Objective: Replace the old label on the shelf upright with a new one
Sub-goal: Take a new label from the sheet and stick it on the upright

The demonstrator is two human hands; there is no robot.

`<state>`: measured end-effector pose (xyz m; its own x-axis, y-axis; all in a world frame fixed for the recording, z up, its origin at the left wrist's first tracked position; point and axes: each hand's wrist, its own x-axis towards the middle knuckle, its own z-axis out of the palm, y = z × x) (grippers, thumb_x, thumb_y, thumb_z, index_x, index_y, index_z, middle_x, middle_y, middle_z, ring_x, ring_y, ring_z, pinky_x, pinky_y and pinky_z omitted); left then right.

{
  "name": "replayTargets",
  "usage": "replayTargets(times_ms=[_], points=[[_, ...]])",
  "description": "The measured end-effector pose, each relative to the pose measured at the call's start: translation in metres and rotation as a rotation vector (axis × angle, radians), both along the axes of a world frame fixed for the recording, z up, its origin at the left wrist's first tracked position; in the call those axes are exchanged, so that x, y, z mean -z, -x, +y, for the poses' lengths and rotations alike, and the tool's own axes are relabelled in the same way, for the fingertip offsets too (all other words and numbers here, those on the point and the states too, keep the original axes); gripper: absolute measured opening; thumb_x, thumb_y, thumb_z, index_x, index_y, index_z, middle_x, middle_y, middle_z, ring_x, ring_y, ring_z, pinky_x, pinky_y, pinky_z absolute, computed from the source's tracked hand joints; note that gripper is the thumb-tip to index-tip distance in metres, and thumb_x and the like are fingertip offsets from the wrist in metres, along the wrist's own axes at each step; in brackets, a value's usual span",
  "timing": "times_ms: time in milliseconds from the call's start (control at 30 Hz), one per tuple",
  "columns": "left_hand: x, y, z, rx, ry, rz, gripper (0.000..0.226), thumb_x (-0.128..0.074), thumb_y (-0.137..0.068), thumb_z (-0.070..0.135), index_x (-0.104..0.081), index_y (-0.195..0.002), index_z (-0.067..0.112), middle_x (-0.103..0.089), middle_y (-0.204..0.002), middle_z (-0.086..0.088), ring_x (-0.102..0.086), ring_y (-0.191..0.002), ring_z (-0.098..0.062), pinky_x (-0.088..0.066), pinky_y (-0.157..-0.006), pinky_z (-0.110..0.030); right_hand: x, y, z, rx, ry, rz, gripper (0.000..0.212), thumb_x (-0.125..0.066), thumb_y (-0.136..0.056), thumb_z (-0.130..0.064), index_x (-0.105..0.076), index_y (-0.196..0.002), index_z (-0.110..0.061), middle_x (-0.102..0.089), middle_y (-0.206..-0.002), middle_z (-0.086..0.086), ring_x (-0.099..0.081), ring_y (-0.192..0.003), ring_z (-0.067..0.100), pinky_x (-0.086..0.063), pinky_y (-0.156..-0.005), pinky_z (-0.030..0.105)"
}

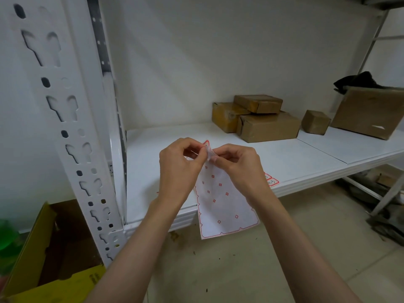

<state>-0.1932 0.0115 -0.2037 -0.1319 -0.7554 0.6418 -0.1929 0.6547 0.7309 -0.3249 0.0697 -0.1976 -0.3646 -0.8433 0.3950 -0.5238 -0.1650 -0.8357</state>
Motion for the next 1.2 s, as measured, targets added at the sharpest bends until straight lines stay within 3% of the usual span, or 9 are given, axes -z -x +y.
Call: replayTargets(times_ms=[267, 400, 500, 700, 800, 867, 1000, 1067, 1200], points=[[-0.003, -0.005, -0.002, 0.085, -0.072, -0.011, 0.008, -0.083, -0.083, 0.026, -0.081, -0.088, 0.02, -0.076, -0.081, 0.011, -0.071, -0.08, -0.002, -0.053, -0.076, -0.011, 0.0, 0.002, 0.001, -0.007, 0.028, 0.018, 0.008, -0.069, -0.094, -0.028, -0.076, -0.095, -0.031, -0.074, -0.085, -0.016, -0.067, -0.078, -0.004, -0.045, -0.067, 0.011], [-0.003, -0.005, -0.004, 0.097, -0.163, 0.08, 0.002, -0.08, -0.085, 0.022, -0.081, -0.087, 0.021, -0.077, -0.08, 0.011, -0.072, -0.079, -0.007, -0.062, -0.08, -0.034, -0.001, 0.0, 0.002, -0.01, 0.011, -0.004, 0.008, -0.068, -0.095, -0.029, -0.073, -0.094, -0.034, -0.073, -0.087, -0.018, -0.068, -0.078, 0.001, -0.043, -0.065, 0.012], [-0.003, -0.003, -0.004, 0.126, -0.246, 0.13, 0.004, -0.08, -0.086, 0.021, -0.081, -0.088, 0.019, -0.077, -0.08, 0.009, -0.073, -0.08, -0.01, -0.063, -0.08, -0.042, -0.001, -0.002, 0.0, -0.003, -0.012, -0.014, 0.006, -0.066, -0.096, -0.03, -0.072, -0.097, -0.031, -0.073, -0.092, -0.014, -0.068, -0.081, 0.002, -0.043, -0.064, 0.011], [-0.003, -0.001, -0.002, 0.167, -0.257, 0.1, 0.007, -0.082, -0.084, 0.023, -0.081, -0.089, 0.018, -0.077, -0.08, 0.007, -0.074, -0.08, -0.008, -0.062, -0.08, -0.031, 0.0, -0.003, -0.001, 0.013, 0.066, -0.065, 0.014, -0.064, -0.097, -0.033, -0.071, -0.104, -0.024, -0.072, -0.09, -0.018, -0.067, -0.084, -0.009, -0.048, -0.064, 0.003], [-0.004, 0.0, -0.001, 0.124, -0.189, 0.039, 0.007, -0.082, -0.084, 0.023, -0.082, -0.087, 0.018, -0.077, -0.079, 0.009, -0.073, -0.077, -0.005, -0.056, -0.075, -0.019, -0.001, -0.003, 0.0, 0.022, 0.08, -0.077, 0.011, -0.064, -0.098, -0.029, -0.073, -0.099, -0.024, -0.071, -0.089, -0.019, -0.066, -0.084, -0.01, -0.047, -0.065, 0.003], [-0.004, 0.0, 0.001, 0.119, -0.202, 0.033, 0.009, -0.083, -0.083, 0.025, -0.083, -0.088, 0.018, -0.077, -0.079, 0.009, -0.073, -0.078, -0.005, -0.056, -0.075, -0.018, -0.001, -0.005, 0.001, 0.04, 0.06, -0.1, 0.01, -0.063, -0.098, -0.029, -0.072, -0.092, -0.028, -0.07, -0.086, -0.02, -0.065, -0.083, -0.011, -0.047, -0.064, 0.006], [-0.003, 0.001, 0.003, 0.184, -0.375, 0.166, 0.006, -0.082, -0.084, 0.021, -0.082, -0.089, 0.017, -0.078, -0.082, 0.005, -0.075, -0.083, -0.014, -0.062, -0.083, -0.032, -0.002, -0.007, 0.001, 0.095, 0.02, -0.26, 0.014, -0.063, -0.097, -0.033, -0.072, -0.089, -0.026, -0.069, -0.082, -0.018, -0.063, -0.079, -0.005, -0.043, -0.067, 0.016], [-0.004, 0.002, 0.004, 0.204, -0.466, 0.24, 0.003, -0.08, -0.085, 0.013, -0.081, -0.088, 0.015, -0.078, -0.086, 0.003, -0.075, -0.083, -0.017, -0.062, -0.084, -0.031, -0.004, -0.008, 0.001, 0.125, -0.002, -0.354, 0.013, -0.061, -0.099, -0.03, -0.071, -0.094, -0.022, -0.069, -0.084, -0.013, -0.063, -0.081, 0.007, -0.046, -0.068, 0.023], [-0.007, 0.0, -0.001, 0.246, -0.627, 0.237, 0.004, -0.074, -0.09, 0.016, -0.078, -0.092, 0.015, -0.075, -0.107, 0.003, -0.072, -0.087, -0.018, -0.058, -0.08, -0.024, -0.007, -0.009, 0.002, 0.143, -0.032, -0.41, 0.014, -0.055, -0.102, -0.028, -0.067, -0.1, -0.021, -0.067, -0.084, -0.006, -0.056, -0.077, 0.011, -0.045, -0.067, 0.028]])
